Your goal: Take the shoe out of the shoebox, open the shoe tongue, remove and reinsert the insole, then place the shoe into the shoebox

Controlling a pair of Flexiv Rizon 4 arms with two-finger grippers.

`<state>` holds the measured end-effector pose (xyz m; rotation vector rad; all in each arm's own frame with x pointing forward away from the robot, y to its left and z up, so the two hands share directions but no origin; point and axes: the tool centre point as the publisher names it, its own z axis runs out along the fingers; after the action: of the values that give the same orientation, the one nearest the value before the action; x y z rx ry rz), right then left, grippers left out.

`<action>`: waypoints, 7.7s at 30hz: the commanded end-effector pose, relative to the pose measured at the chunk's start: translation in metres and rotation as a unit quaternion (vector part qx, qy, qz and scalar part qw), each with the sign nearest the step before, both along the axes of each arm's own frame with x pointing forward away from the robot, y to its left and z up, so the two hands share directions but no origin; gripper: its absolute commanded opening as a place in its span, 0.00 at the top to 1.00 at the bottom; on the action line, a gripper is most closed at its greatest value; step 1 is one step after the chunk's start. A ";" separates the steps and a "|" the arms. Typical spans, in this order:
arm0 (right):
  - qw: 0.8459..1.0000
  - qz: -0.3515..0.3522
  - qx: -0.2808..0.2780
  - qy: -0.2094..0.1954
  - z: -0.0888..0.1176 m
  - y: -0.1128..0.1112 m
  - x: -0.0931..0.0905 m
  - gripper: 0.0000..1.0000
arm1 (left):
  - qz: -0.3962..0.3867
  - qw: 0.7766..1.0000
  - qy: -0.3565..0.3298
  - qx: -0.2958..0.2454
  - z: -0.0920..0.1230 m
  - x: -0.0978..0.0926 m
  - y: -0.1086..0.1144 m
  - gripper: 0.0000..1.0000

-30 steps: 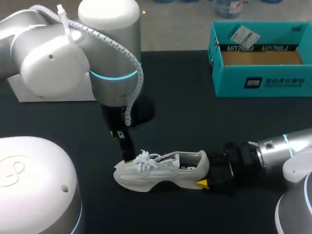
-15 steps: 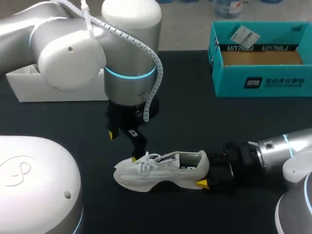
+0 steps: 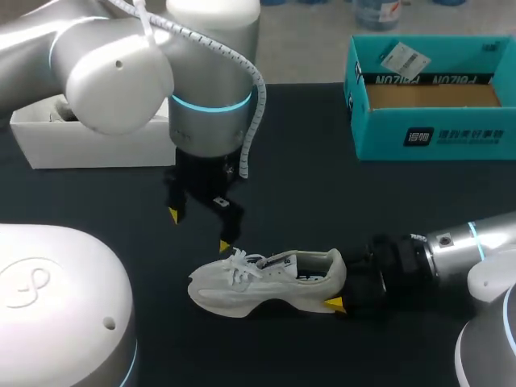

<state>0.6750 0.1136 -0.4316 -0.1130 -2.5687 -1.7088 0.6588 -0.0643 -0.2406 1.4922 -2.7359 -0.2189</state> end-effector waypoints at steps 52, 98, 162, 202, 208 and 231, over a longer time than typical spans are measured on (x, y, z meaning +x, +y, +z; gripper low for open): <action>1.000 -0.001 -0.002 0.000 -0.002 0.000 -0.002 1.00 | 0.273 0.958 -0.086 -0.010 -0.051 -0.018 -0.114 0.00; 1.000 -0.001 -0.002 0.000 -0.002 0.000 -0.002 1.00 | 0.291 0.936 -0.174 0.097 -0.124 -0.014 -0.134 0.00; 1.000 -0.001 -0.002 0.000 -0.002 0.000 -0.002 1.00 | 0.379 0.920 -0.098 0.018 -0.070 -0.004 -0.068 0.33; 1.000 -0.001 -0.002 0.000 -0.002 0.000 -0.002 1.00 | 0.410 0.911 -0.021 0.045 -0.115 -0.007 -0.015 1.00; 1.000 -0.001 -0.002 0.000 -0.002 0.000 -0.002 1.00 | 0.407 0.912 -0.026 0.035 -0.106 -0.008 -0.018 0.00; 1.000 -0.001 -0.002 0.000 -0.002 0.000 -0.002 1.00 | -0.067 0.996 -0.054 -0.031 -0.010 -0.029 -0.049 0.00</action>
<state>0.6749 0.1137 -0.4316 -0.1132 -2.5692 -1.7088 0.6420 -0.1151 -0.2692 1.9192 -2.5000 -0.1736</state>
